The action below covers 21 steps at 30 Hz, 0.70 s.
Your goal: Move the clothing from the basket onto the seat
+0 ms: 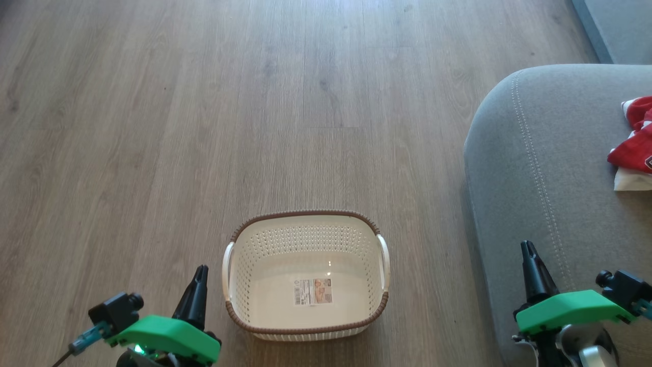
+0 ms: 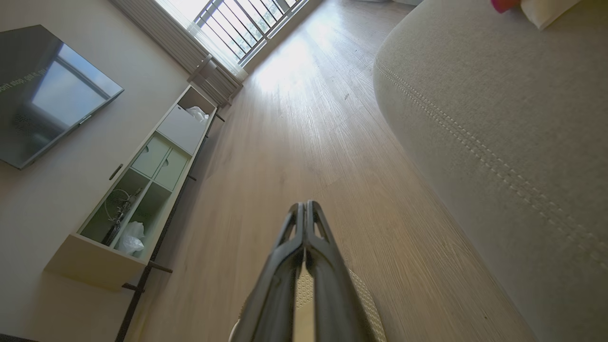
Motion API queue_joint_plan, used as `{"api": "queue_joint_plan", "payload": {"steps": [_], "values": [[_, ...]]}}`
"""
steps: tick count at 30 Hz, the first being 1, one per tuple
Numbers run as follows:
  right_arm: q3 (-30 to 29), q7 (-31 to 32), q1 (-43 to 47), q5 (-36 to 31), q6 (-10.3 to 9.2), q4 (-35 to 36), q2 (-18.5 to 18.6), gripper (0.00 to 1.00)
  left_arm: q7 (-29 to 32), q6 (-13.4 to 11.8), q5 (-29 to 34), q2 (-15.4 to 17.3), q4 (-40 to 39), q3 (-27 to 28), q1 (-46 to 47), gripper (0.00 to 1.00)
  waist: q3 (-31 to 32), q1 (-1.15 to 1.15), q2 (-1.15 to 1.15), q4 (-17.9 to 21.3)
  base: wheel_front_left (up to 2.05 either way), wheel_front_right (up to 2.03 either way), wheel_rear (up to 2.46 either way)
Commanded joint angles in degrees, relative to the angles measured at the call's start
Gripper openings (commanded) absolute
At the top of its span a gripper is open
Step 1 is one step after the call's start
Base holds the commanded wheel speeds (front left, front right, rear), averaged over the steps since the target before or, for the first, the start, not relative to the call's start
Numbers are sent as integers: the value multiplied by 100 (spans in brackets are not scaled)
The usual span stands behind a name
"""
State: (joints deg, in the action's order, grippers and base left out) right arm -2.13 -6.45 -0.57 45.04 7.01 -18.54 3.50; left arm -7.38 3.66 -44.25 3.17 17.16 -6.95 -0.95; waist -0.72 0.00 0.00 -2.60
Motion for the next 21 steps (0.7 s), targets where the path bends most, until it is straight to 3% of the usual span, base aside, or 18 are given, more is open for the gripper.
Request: {"api": "queue_joint_plan", "payload": {"steps": [1,21], "values": [[-11,49,-318,150,20,225,-24,0,29,45,-144,50,-215,172,333,0,1,0,0,3,0,0,0],[-126,381,-382,1360,27,285,-34,0,355,135,-1412,60,-243,441,431,0,15,0,0,71,0,0,0]]}}
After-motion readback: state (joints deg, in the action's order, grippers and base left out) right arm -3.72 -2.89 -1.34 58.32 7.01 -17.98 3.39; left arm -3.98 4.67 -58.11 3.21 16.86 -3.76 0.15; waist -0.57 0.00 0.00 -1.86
